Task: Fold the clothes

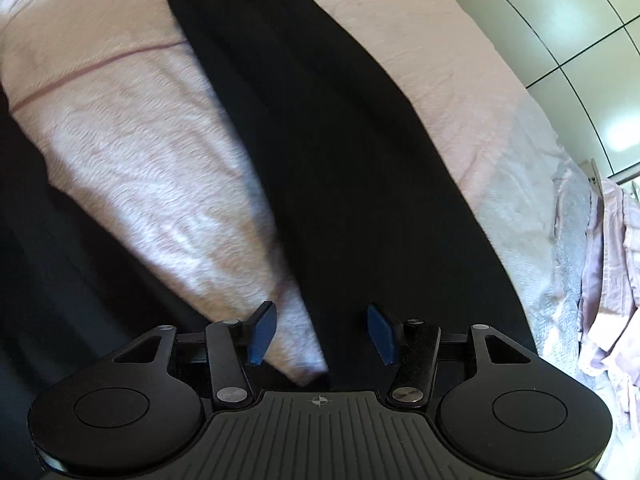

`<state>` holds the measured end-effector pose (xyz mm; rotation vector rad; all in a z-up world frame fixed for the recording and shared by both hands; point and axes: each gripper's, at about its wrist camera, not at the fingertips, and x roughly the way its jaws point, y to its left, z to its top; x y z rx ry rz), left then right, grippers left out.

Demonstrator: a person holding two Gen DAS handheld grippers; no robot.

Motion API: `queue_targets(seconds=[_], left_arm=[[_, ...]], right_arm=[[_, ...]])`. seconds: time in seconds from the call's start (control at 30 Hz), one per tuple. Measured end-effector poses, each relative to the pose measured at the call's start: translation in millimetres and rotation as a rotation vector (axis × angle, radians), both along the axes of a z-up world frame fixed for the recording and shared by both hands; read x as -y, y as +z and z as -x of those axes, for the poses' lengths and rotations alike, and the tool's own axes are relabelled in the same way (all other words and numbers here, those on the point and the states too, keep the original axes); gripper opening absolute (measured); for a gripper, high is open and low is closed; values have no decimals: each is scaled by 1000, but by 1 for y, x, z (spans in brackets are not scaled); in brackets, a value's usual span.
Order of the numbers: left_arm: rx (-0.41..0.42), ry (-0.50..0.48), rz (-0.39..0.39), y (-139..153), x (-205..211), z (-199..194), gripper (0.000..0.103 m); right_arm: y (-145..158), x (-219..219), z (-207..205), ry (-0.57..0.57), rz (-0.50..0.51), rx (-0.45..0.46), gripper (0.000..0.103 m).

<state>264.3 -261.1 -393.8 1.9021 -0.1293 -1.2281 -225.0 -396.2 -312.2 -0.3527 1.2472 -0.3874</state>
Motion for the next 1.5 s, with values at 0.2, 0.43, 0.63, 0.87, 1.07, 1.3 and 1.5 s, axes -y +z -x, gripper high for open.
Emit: queue_targets(seconds=[0.2,0.43,0.63,0.87,1.07,1.3,1.5], left_arm=[[29,120,49,2,2,-18,0],[-122,194,134,47,-3,8,2],[-292,122,103,60,-13,82,7],[-467,16,44,74,-31,186,16],[-553,-37,14,74,-49,267,26],[-533,9,15,64,-76,361,37],[-408,134,51,56,-145,417,63]], right_arm=[[22,-13,13,-120,-38,52,54],[32,-17,56,-540,-233,156,54],[27,-26,129,-949,-340,226,54],[66,-69,194,-1080,-285,327,54],[96,-81,254,-1089,-202,316,54],[100,-64,318,-808,-102,182,54],[68,-43,349,-396,-81,63,54]])
